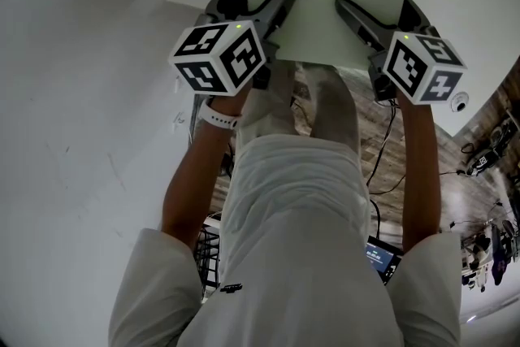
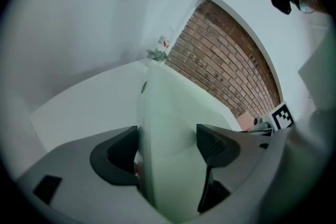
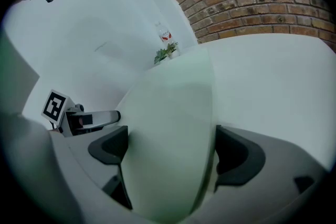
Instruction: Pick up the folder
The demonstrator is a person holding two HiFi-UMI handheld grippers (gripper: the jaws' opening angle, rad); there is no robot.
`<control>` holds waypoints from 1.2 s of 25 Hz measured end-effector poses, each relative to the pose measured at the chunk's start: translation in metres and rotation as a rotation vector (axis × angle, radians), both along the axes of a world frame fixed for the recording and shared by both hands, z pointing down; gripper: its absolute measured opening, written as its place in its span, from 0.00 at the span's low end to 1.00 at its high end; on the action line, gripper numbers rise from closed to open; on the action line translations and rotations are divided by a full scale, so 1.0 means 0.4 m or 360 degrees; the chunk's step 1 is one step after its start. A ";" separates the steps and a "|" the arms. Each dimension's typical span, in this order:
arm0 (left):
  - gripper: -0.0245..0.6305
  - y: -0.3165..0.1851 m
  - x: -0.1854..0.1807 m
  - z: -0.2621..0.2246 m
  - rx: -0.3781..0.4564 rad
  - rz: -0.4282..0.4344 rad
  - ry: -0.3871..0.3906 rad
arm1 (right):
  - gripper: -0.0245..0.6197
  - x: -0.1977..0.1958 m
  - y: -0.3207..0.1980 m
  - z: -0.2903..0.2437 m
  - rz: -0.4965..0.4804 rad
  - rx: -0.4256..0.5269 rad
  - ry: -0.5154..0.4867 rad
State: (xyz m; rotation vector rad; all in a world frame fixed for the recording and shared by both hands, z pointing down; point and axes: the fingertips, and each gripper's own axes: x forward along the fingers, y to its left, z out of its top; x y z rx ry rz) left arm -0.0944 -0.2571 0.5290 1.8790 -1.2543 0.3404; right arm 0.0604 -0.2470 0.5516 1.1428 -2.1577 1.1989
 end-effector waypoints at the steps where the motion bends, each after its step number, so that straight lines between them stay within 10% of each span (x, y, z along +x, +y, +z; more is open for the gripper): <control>1: 0.58 -0.001 0.002 -0.002 0.0003 0.0004 0.0001 | 0.85 0.001 0.000 -0.003 0.0009 0.0008 0.0004; 30: 0.57 0.123 -0.009 -0.242 0.0276 -0.0048 0.0025 | 0.85 -0.011 0.100 -0.229 0.0014 0.0281 -0.0043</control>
